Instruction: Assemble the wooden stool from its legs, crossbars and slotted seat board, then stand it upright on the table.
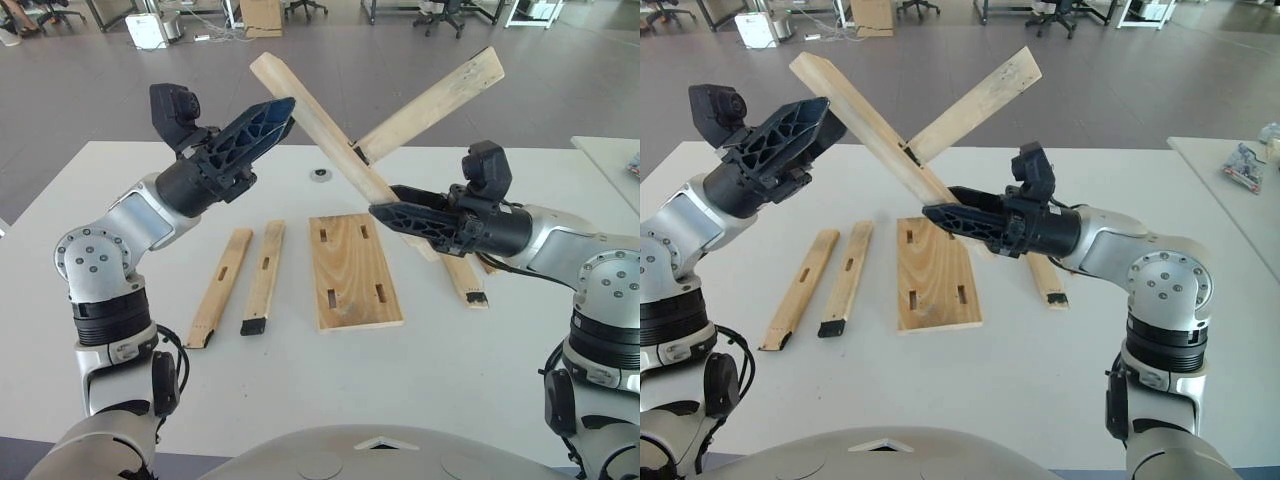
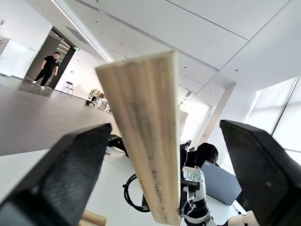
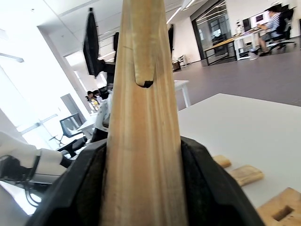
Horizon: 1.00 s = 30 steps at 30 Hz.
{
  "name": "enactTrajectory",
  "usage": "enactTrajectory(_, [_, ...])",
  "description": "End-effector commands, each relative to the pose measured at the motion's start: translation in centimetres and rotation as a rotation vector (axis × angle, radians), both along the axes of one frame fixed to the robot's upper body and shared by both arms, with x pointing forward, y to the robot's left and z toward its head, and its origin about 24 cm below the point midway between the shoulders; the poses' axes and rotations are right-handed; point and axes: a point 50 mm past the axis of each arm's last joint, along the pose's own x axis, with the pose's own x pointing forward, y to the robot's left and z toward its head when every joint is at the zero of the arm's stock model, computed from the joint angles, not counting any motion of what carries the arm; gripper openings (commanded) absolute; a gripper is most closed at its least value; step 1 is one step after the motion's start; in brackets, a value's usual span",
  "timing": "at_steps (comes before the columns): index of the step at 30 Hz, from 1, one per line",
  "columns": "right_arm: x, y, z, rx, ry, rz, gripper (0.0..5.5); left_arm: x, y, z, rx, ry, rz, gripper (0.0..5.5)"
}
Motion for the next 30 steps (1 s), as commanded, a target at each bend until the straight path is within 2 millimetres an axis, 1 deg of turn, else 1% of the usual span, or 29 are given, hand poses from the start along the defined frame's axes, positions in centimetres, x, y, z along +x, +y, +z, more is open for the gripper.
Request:
enactTrajectory(1, [-0.5,0.3,0.3,-0.015,-0.004,0.051,2.07,0.0,-0.4,0.3,0.02,-0.003,-0.013,4.24])
enactTrajectory(3, [-0.7,0.3,0.2,-0.018,0.004,0.068,2.07,0.0,-0.6,0.2,0.036,-0.001,-0.012,4.24])
enactTrajectory(4, [-0.8,0.3,0.2,-0.02,0.008,0.075,2.07,-0.1,-0.7,0.1,0.04,0.003,-0.018,4.09])
enactTrajectory(9, [-1.1,0.3,-0.1,-0.036,0.021,0.101,2.07,-0.2,-0.7,-0.1,0.045,0.009,-0.023,3.06])
enactTrajectory(14, [-1.2,0.1,-0.2,-0.034,0.028,0.098,2.07,-0.4,-0.8,-0.2,0.049,0.014,-0.033,2.38])
enactTrajectory(15, [-1.2,0.1,-0.2,-0.03,0.029,0.094,2.07,-0.5,-0.8,-0.2,0.048,0.015,-0.034,2.12])
enactTrajectory(23, [-0.8,0.1,-0.3,-0.021,0.043,0.062,2.07,-0.4,-0.7,-0.1,0.035,0.011,-0.023,2.07])
enactTrajectory(24, [-0.6,0.1,-0.3,-0.011,0.048,0.047,2.07,-0.2,-0.5,-0.1,0.03,0.008,-0.006,2.07])
enactTrajectory(25, [-0.4,0.1,-0.3,0.002,0.053,0.039,2.44,-0.1,-0.3,0.1,0.026,0.005,0.01,2.07])
enactTrajectory(26, [-0.4,0.0,-0.3,0.013,0.056,0.035,2.57,0.2,0.2,0.2,0.027,-0.002,0.038,2.07])
enactTrajectory(28, [0.4,-0.4,-0.6,0.004,0.053,-0.057,2.96,0.7,1.9,0.5,0.064,-0.034,0.127,2.07])
enactTrajectory(29, [0.6,-0.8,-0.9,-0.009,0.056,-0.097,3.07,1.0,3.1,0.7,0.086,-0.053,0.181,2.07])
enactTrajectory(30, [0.7,-1.3,-1.4,-0.023,0.071,-0.135,3.07,1.1,4.3,0.9,0.132,-0.085,0.224,2.07])
